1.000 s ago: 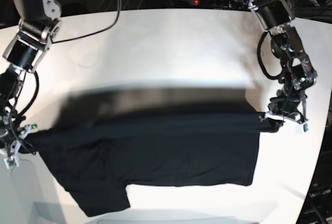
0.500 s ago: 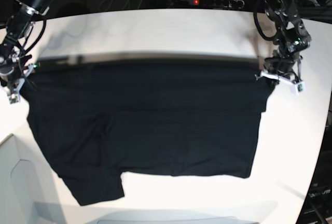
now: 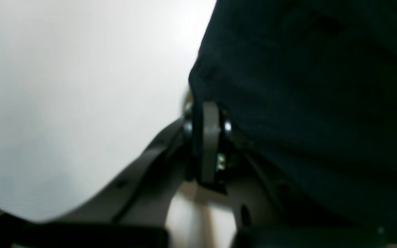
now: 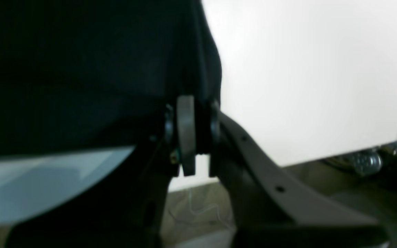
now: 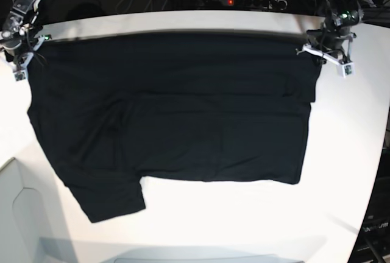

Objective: Fold the T-shirt properly
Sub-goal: 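Drag the shirt with both grippers back toward the robot, then reach both grippers down to the hem corners of the shirt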

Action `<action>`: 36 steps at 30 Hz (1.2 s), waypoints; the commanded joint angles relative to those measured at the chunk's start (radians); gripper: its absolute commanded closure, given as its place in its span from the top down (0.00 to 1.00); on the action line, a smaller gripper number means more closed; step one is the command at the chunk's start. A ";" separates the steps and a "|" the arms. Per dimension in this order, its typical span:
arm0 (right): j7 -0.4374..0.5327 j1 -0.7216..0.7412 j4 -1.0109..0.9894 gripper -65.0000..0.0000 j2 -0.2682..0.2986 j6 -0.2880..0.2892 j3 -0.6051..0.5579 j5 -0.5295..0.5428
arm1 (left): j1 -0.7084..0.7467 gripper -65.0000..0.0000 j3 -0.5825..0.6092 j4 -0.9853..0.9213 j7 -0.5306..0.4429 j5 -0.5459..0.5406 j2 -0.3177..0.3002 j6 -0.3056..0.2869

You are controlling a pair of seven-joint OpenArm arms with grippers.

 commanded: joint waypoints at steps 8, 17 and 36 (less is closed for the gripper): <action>0.004 -0.049 0.019 0.00 0.018 -0.009 0.010 -0.016 | 0.077 0.00 -0.011 0.019 -0.008 0.014 -0.003 0.010; 0.004 -0.054 0.019 0.04 0.001 -0.009 0.010 -0.016 | 0.096 0.01 -0.029 0.018 0.005 0.023 0.016 0.018; 0.001 0.215 0.166 0.51 -0.059 -0.009 -0.008 0.001 | -0.079 0.79 -0.152 0.151 -0.007 0.017 0.054 0.010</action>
